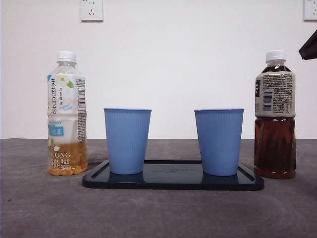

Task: Pour the drink into the cup

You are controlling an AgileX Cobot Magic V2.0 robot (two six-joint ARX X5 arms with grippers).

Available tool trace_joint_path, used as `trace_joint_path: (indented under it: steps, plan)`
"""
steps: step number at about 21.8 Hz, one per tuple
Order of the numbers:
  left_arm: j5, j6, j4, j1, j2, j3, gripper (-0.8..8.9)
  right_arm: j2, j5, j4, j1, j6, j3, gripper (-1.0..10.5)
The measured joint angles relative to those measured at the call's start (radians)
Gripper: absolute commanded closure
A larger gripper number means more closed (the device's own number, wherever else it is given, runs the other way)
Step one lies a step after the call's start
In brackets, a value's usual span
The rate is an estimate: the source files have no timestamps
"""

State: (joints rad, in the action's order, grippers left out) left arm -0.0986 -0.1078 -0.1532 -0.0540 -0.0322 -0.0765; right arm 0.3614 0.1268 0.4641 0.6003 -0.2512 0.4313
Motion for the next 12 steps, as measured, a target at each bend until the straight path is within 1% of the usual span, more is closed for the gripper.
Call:
trace_joint_path:
  steps: [5, 12]
  plan:
    - [0.000, -0.004, -0.052, 0.002, 0.027, 0.033, 8.07, 0.000, 0.000, 0.000, 0.000, 0.000, 0.000, 9.4]
    - [0.000, -0.006, -0.056, 0.001, 0.027, 0.033, 8.07, 0.000, 0.000, 0.000, 0.000, 0.000, 0.000, 9.4]
